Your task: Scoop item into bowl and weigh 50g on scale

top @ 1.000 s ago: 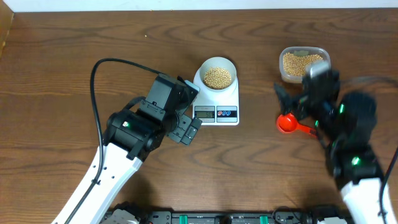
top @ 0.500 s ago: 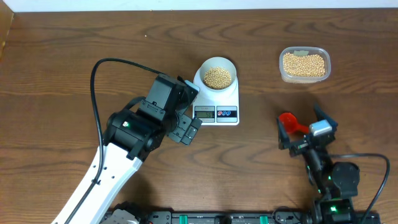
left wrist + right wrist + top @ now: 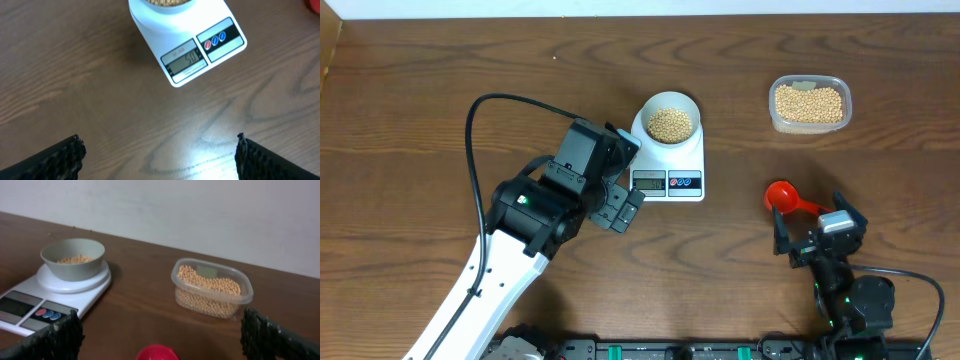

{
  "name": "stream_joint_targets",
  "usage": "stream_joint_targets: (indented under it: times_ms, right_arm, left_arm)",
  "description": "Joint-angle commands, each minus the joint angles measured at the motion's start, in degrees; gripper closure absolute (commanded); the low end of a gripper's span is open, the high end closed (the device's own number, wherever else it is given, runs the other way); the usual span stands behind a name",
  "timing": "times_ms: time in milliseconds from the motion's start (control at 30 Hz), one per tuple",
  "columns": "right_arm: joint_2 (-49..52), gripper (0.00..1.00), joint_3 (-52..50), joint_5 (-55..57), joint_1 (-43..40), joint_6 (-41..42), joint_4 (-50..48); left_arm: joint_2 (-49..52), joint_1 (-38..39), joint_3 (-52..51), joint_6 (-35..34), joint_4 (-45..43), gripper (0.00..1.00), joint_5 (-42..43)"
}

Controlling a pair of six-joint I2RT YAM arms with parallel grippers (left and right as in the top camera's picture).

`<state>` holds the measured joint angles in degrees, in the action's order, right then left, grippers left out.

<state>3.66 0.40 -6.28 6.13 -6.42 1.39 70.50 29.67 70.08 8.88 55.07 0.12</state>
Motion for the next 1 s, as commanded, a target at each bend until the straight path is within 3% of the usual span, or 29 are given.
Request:
stream_joint_targets:
  times_ms: [0, 967]
  right_arm:
    - [-3.50, 0.01, -0.11, 1.70, 0.07, -0.46, 2.56]
    - [-3.34, 0.01, -0.09, 2.32, -0.09, -0.48, 2.69]
  left_arm:
    - [-0.09, -0.24, 0.39, 0.31, 0.00, 0.02, 0.35]
    - [-0.09, -0.24, 0.39, 0.31, 0.00, 0.02, 0.35]
